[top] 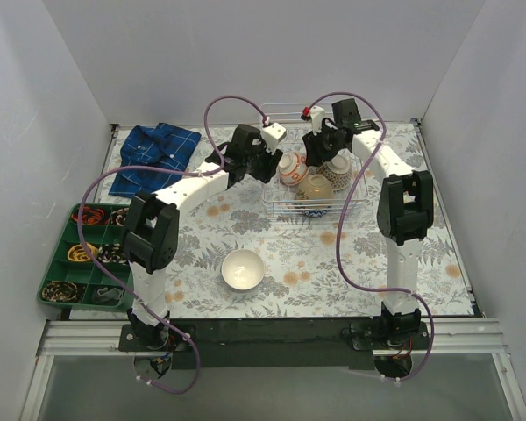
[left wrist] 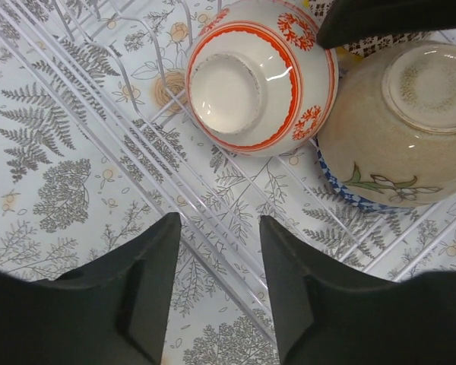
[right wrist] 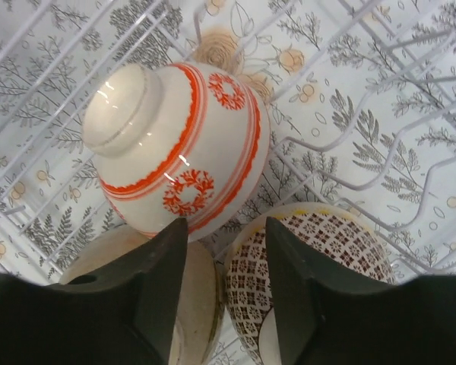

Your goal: Load the bowls into the dish rack

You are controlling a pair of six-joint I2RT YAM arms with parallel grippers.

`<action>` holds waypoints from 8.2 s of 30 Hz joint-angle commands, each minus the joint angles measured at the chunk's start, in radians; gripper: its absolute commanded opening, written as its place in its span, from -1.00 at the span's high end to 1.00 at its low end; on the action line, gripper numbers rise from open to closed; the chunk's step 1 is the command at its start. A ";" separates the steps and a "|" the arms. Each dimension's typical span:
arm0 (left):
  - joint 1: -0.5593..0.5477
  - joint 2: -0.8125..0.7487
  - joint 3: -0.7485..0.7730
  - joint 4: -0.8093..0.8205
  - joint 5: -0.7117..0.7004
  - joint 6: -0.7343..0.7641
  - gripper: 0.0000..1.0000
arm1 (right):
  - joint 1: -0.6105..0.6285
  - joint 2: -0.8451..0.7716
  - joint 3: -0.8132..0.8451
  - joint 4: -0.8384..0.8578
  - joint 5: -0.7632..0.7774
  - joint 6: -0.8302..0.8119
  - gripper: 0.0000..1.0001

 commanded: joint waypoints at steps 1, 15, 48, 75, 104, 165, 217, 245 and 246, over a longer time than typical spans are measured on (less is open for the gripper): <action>0.020 -0.043 0.041 0.023 -0.062 -0.015 -0.03 | 0.024 -0.066 0.024 0.022 -0.106 -0.172 -0.22; 0.060 -0.152 -0.085 0.047 -0.195 -0.028 -0.19 | 0.086 0.018 0.076 0.041 -0.191 -0.258 -0.42; 0.061 -0.166 -0.097 0.050 -0.206 -0.026 -0.21 | 0.168 0.107 0.142 -0.005 0.087 -0.321 0.01; 0.049 -0.159 -0.094 0.061 -0.180 -0.052 -0.20 | 0.165 -0.054 0.102 0.030 -0.007 -0.203 0.19; 0.052 -0.212 -0.140 0.038 -0.214 -0.012 -0.20 | 0.158 0.055 0.088 0.101 -0.045 -0.088 -0.21; 0.331 -0.607 -0.579 0.024 -0.288 -0.062 -0.53 | 0.823 -0.415 -0.590 -0.172 -0.139 -0.907 0.38; 0.215 -0.390 -0.166 0.003 0.380 0.130 1.00 | 0.027 -0.091 0.005 0.225 -1.038 0.616 0.97; 0.009 -0.166 -0.071 -0.056 0.409 0.334 1.00 | -0.051 0.179 -0.009 0.707 -1.188 1.082 0.97; 0.009 -0.166 -0.068 -0.057 0.406 0.336 1.00 | -0.052 0.183 -0.001 0.708 -1.187 1.084 0.97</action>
